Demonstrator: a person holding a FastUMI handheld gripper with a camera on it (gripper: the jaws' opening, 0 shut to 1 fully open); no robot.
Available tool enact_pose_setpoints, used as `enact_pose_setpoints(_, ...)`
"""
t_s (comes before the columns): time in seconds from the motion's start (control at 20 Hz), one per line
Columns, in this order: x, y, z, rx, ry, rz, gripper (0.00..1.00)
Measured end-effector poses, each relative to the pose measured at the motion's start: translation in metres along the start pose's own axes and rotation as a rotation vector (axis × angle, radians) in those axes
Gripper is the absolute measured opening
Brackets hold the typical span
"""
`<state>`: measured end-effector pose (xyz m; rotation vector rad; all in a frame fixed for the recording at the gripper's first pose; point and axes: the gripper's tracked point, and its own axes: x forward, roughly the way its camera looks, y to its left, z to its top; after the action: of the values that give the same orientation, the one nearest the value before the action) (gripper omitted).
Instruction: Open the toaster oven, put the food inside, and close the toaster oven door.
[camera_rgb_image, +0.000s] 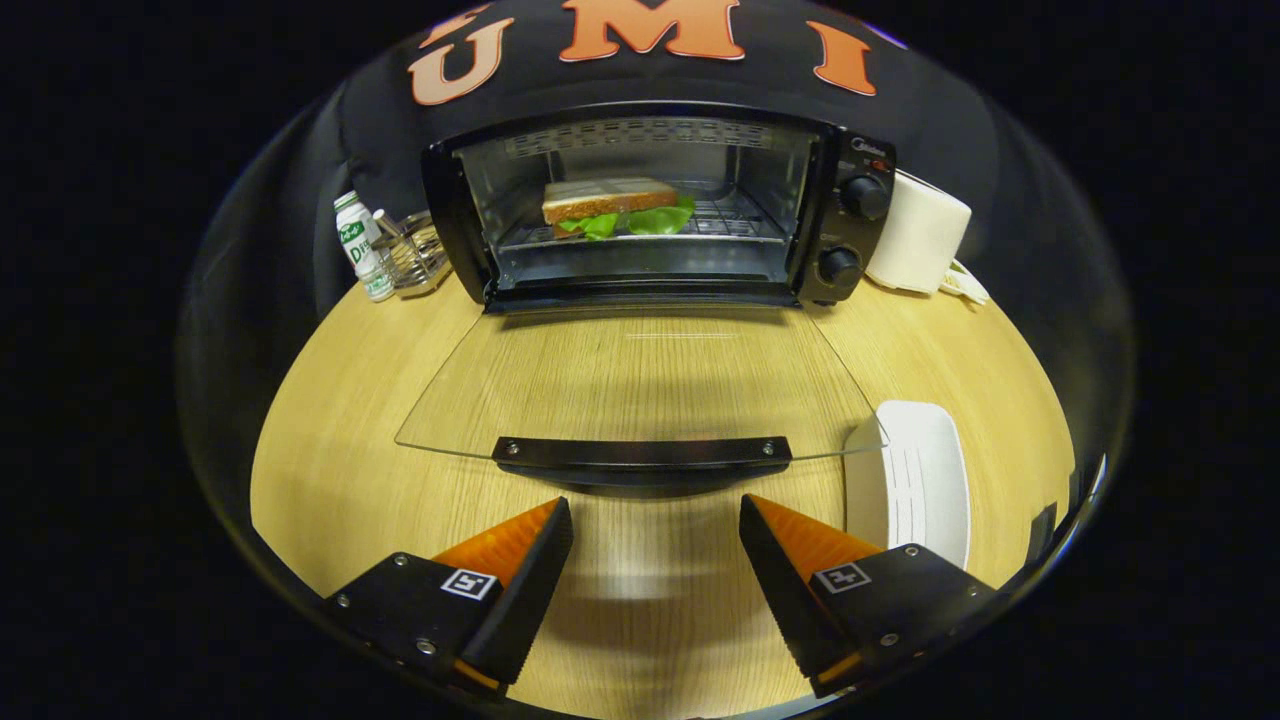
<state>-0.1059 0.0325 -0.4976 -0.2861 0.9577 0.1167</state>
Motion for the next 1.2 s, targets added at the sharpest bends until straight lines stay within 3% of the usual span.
enact_pose_setpoints(0.4,-0.008,-0.002,0.025,-0.009,-0.018,-0.005,1.00)
enact_pose_setpoints(1.2,-0.005,-0.002,0.182,0.036,-0.248,-0.025,1.00)
